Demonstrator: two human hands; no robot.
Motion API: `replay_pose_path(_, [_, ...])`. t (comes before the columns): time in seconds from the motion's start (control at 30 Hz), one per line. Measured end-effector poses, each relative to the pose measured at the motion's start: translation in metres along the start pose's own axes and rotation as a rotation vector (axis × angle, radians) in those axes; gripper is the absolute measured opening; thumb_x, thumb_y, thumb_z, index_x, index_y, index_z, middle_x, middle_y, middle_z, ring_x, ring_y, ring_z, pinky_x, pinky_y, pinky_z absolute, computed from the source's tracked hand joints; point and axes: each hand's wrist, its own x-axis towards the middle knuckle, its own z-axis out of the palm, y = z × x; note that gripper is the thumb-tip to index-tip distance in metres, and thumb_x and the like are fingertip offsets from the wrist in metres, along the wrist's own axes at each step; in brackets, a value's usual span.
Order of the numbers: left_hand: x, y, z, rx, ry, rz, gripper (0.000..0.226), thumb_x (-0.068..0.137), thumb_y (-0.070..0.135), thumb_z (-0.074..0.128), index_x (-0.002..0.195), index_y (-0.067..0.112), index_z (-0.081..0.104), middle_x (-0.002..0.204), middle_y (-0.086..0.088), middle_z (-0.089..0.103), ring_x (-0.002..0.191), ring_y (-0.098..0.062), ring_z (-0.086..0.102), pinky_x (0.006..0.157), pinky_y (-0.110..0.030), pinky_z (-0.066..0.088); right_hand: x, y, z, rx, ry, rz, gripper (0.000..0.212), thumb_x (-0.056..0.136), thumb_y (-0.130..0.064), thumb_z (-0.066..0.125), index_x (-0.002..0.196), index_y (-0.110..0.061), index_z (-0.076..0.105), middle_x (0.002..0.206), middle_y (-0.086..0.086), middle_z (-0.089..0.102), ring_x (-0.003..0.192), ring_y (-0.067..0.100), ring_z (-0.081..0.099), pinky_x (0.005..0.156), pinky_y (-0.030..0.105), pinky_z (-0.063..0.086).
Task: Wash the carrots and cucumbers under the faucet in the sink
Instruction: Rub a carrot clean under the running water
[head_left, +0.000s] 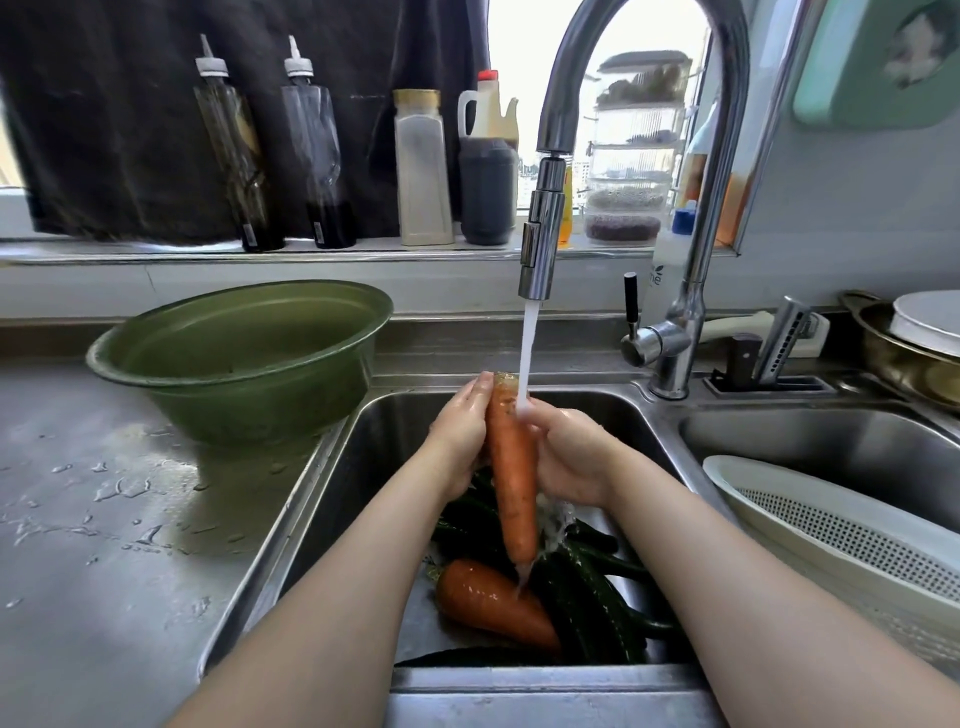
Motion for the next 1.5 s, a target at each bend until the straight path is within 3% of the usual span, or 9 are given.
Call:
replay_pose_path(0.1, [-0.002,-0.001,-0.005,0.049,-0.068,-0.007,0.036,0.109,0.048,0.04,0.136,0.04,0.062,0.125,0.003,0.073,0.113,-0.025,0.069,0.101,-0.046,0.053,0.0,0.003,-0.002,-0.071,-0.019,-0.004,0.05,0.096,-0.041,0.068,0.138,-0.017,0.057,0.123,0.02,0.069,0.1,0.034,0.071,0.081,0.046,0.058])
replay_pose_path(0.3, [-0.009,0.003,-0.003,0.018,-0.229,-0.019,0.034,0.108,0.033,0.049,0.141,0.033,0.057,0.089,0.0,0.071,0.073,-0.019,0.066,0.064,-0.035,0.055,0.002,0.0,0.005,-0.183,0.316,0.002,0.073,0.089,-0.077,0.051,0.104,-0.009,0.072,0.077,0.019,0.071,0.056,0.031,0.065,0.055,0.041,0.057])
replay_pose_path(0.4, [-0.012,0.003,0.003,0.039,-0.137,-0.023,0.03,0.108,0.04,0.047,0.133,0.034,0.062,0.107,-0.007,0.07,0.079,-0.022,0.064,0.06,-0.032,0.052,-0.001,0.001,0.003,-0.096,0.225,0.007,0.063,0.1,-0.062,0.049,0.117,-0.004,0.066,0.089,0.022,0.074,0.066,0.033,0.069,0.059,0.043,0.06])
replay_pose_path(0.6, [-0.012,0.005,-0.004,0.01,-0.03,-0.215,0.052,0.101,0.065,0.045,0.124,0.027,0.071,0.11,-0.011,0.077,0.102,-0.031,0.075,0.095,-0.049,0.058,0.002,0.007,0.008,-0.057,0.05,-0.028,0.031,0.102,-0.011,0.06,0.133,-0.012,0.058,0.121,0.02,0.071,0.107,0.036,0.072,0.085,0.052,0.06])
replay_pose_path(0.87, [-0.022,0.007,0.002,0.124,-0.275,-0.438,0.088,0.081,0.09,0.042,0.13,0.022,0.068,0.114,-0.015,0.075,0.1,-0.035,0.074,0.079,-0.048,0.062,0.019,0.011,0.012,-0.254,0.458,0.013,0.079,0.074,-0.086,0.054,0.119,-0.022,0.065,0.108,0.01,0.075,0.094,0.032,0.075,0.086,0.052,0.062])
replay_pose_path(1.0, [-0.024,0.013,0.0,0.149,-0.285,-0.462,0.081,0.089,0.083,0.039,0.111,0.011,0.069,0.082,-0.013,0.073,0.068,-0.032,0.07,0.061,-0.038,0.06,0.017,0.008,0.008,-0.091,0.378,-0.068,0.038,0.107,-0.04,0.05,0.126,-0.009,0.061,0.111,0.016,0.07,0.095,0.031,0.071,0.083,0.048,0.061])
replay_pose_path(1.1, [-0.02,0.012,-0.007,0.362,-0.14,-0.305,0.066,0.1,0.072,0.032,0.102,0.016,0.066,0.068,-0.01,0.071,0.057,-0.028,0.065,0.058,-0.036,0.054,0.015,0.01,0.006,0.014,0.221,-0.084,0.043,0.097,-0.001,0.063,0.137,-0.012,0.05,0.119,0.019,0.064,0.093,0.033,0.07,0.073,0.048,0.062])
replay_pose_path(1.27, [-0.016,0.01,-0.015,0.582,-0.151,-0.117,0.049,0.101,0.068,0.031,0.121,0.039,0.065,0.086,-0.018,0.076,0.063,-0.029,0.07,0.063,-0.039,0.058,0.016,0.009,0.009,-0.075,0.416,-0.096,0.054,0.086,-0.03,0.083,0.129,-0.017,0.053,0.118,0.015,0.068,0.091,0.032,0.075,0.067,0.046,0.064])
replay_pose_path(1.5, [-0.018,0.021,-0.012,0.982,0.013,-0.035,0.078,0.103,0.066,0.018,0.107,0.01,0.074,0.08,-0.006,0.073,0.073,-0.025,0.07,0.074,-0.034,0.055,0.013,0.006,0.012,-0.27,0.408,-0.044,0.04,0.097,-0.049,0.064,0.123,-0.021,0.053,0.12,0.011,0.063,0.087,0.039,0.074,0.058,0.043,0.063])
